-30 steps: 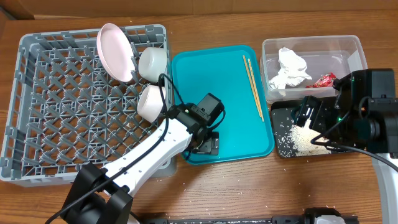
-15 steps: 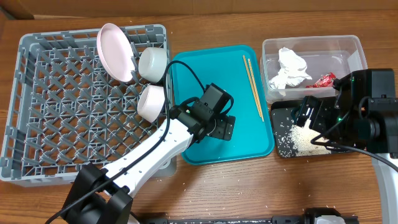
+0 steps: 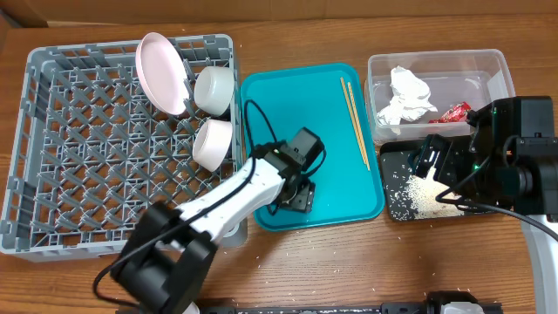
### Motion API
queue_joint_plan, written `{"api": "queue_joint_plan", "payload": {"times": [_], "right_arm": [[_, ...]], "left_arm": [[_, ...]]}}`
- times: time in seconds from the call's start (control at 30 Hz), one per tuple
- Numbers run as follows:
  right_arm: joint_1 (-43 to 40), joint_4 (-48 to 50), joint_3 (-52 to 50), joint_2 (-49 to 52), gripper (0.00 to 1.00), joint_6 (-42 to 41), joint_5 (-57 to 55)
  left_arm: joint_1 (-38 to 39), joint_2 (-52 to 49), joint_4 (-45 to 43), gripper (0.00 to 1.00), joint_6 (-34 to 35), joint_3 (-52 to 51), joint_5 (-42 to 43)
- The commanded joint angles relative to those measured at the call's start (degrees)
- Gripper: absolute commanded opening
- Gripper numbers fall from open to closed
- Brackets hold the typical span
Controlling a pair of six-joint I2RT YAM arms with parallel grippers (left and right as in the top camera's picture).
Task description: Sort waste into correct bins and load items into the dishwasher
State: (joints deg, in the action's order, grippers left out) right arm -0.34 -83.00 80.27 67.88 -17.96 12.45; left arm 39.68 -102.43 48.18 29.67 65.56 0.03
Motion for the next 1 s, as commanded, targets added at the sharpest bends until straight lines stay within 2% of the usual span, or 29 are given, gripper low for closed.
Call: {"api": "queue_joint_plan", "payload": {"times": [0.0, 0.23, 0.53, 0.97], "right_arm": [[0.0, 0.33, 1.11, -0.26, 1.0, 0.22, -0.42], [0.0, 0.35, 1.11, -0.26, 1.0, 0.22, -0.42], [0.0, 0.35, 1.11, -0.26, 1.0, 0.22, -0.42], [0.0, 0.35, 1.11, -0.26, 1.0, 0.22, -0.42]], "left_arm": [[1.03, -1.7, -1.38, 0.79, 2.01, -2.01, -0.44], [2.75, -1.7, -1.73, 0.8, 0.31, -3.39, -1.64], [2.62, -1.7, -3.48, 0.83, 0.17, -11.39, -4.94], [1.75, -1.7, 0.55, 0.86, 1.73, -11.56, -9.53]]}}
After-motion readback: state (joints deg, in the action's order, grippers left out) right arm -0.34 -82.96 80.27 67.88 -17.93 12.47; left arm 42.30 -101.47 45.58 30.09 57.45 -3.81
